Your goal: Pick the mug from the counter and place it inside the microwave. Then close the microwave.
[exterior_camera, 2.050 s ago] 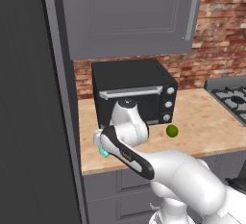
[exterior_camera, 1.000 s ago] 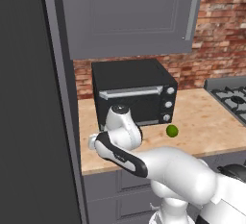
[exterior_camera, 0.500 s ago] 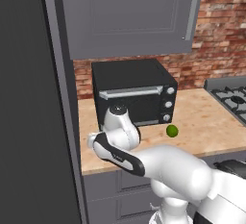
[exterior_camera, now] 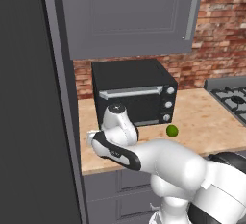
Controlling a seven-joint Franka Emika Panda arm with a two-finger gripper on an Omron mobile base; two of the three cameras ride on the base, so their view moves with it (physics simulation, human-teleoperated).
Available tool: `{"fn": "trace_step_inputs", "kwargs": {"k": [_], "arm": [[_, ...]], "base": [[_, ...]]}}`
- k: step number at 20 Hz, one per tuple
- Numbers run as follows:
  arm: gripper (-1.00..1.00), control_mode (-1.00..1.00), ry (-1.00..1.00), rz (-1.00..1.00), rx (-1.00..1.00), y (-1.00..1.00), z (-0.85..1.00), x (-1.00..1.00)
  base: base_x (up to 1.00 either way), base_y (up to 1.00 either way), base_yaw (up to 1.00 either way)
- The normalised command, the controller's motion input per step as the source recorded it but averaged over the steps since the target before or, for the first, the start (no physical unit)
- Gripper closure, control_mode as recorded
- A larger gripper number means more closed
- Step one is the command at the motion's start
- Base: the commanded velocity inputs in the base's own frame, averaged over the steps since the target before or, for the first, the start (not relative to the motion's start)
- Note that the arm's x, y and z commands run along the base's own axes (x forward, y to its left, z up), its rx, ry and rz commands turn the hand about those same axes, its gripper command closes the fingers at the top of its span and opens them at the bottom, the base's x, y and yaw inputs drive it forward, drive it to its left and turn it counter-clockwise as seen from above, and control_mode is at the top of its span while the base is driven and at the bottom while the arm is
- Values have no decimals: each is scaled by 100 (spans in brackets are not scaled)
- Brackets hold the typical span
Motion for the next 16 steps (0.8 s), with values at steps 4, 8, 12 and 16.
{"fn": "trace_step_inputs", "kwargs": {"k": [4, 8, 12, 16], "arm": [[-100, -100, 0, 0, 0, 0, 0, 0], [-100, -100, 0, 0, 0, 0, -3, -3], [-100, -100, 0, 0, 0, 0, -7, -2], [-100, -100, 0, 0, 0, 0, -17, 0]], "base": [[0, 0, 0], [0, 0, 0], [0, 0, 0], [0, 0, 0]]}}
